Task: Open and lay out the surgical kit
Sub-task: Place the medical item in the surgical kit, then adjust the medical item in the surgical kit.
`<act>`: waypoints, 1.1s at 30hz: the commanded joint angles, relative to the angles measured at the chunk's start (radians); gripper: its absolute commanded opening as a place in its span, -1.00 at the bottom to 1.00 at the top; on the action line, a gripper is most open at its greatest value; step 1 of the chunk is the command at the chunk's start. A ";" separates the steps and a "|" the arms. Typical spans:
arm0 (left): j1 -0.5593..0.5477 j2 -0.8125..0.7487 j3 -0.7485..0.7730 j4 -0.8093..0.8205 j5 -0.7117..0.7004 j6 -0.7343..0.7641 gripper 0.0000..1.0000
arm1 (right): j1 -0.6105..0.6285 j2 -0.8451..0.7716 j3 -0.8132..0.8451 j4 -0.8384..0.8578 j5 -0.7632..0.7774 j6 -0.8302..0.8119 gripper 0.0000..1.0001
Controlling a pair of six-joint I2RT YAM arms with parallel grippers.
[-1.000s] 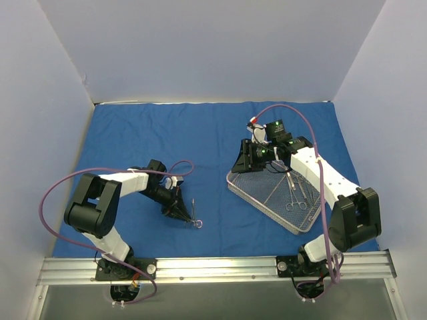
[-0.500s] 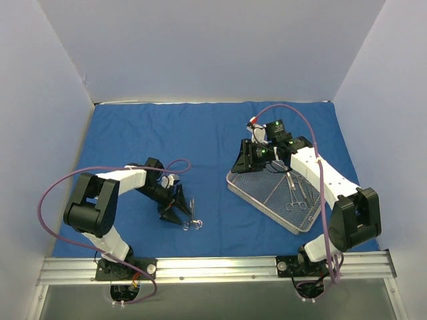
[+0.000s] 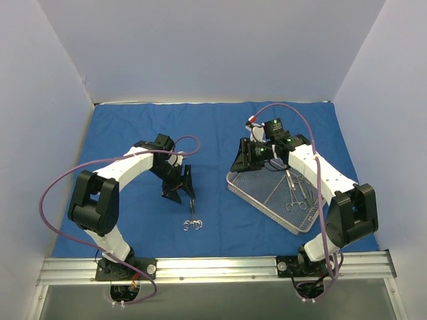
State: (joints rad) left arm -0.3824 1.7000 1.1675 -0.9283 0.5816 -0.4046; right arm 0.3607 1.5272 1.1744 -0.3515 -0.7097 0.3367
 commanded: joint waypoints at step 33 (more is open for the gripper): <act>-0.162 0.280 0.205 -0.040 -0.244 -0.059 -0.03 | -0.077 -0.032 0.057 -0.086 0.065 -0.028 -0.30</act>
State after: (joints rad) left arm -0.5205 1.9720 1.3296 -0.9657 0.3668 -0.4450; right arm 0.2920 1.5337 1.2377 -0.4164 -0.6498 0.3290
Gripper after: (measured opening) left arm 0.495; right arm 0.353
